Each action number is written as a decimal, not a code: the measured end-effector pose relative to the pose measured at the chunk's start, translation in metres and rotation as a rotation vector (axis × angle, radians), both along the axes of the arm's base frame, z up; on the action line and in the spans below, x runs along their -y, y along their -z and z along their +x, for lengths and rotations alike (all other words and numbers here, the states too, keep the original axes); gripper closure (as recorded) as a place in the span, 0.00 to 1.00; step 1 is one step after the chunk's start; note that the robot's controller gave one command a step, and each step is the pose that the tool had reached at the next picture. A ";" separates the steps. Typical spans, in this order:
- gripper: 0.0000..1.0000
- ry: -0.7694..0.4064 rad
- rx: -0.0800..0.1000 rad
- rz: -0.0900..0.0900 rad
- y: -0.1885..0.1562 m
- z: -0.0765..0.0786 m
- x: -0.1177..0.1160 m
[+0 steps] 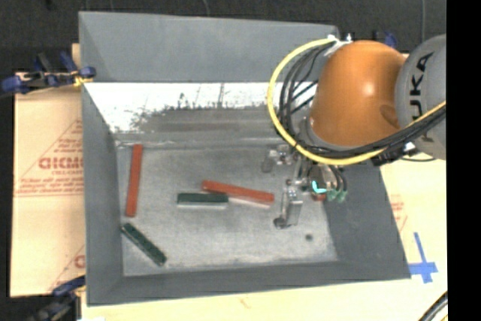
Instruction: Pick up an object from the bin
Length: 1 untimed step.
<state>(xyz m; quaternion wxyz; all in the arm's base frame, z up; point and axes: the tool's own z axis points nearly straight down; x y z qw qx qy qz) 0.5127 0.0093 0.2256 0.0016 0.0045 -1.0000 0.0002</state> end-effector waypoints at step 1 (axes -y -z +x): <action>0.00 0.000 0.007 0.000 -0.003 0.001 0.000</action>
Offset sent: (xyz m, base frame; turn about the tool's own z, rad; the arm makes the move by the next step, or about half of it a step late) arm 0.0489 0.0832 -0.0489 0.0357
